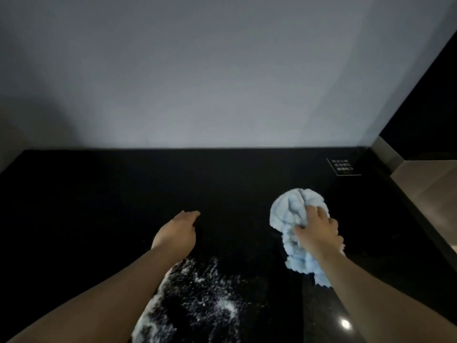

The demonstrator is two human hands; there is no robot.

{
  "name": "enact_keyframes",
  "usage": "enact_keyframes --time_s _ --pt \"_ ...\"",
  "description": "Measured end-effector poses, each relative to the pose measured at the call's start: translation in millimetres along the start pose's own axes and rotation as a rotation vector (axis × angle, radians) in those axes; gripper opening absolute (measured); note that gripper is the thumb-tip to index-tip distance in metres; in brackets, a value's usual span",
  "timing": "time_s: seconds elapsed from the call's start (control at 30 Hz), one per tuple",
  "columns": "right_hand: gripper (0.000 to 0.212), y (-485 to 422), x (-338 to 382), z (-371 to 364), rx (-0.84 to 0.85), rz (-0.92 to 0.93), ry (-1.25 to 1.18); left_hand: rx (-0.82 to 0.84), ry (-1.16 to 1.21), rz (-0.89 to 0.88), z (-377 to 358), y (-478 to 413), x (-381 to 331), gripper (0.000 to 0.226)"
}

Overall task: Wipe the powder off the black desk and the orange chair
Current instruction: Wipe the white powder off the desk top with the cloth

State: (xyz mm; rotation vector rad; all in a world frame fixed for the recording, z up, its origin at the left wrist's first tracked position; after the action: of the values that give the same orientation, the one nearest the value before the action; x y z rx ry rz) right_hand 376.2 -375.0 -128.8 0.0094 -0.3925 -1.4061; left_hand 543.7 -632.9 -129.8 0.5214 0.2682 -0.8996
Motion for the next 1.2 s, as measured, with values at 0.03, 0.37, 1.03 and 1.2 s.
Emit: enact_keyframes --time_s 0.03,0.37,1.03,1.2 --pt "0.049 10 3 -11 0.002 0.009 0.076 -0.004 -0.006 -0.011 3 6 11 0.048" --pt "0.039 107 98 -67 0.130 0.383 -0.149 0.002 -0.034 -0.026 16 43 91 0.050" --pt "0.015 78 147 -42 0.059 0.367 -0.455 0.050 -0.178 0.251 31 12 145 0.055" --pt "0.060 15 131 -22 -0.005 0.040 -0.053 0.182 -0.209 0.275 30 2 150 0.064"
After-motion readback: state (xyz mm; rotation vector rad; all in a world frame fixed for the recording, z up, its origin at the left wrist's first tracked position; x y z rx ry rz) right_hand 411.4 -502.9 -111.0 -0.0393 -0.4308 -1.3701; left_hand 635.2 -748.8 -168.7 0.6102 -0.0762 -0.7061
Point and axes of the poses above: each hand's wrist, its own y-axis away from the middle knuckle, its own z-axis out of the back of the hand, x = y × z, the point moved 5 cm from there along -y, towards the middle knuckle
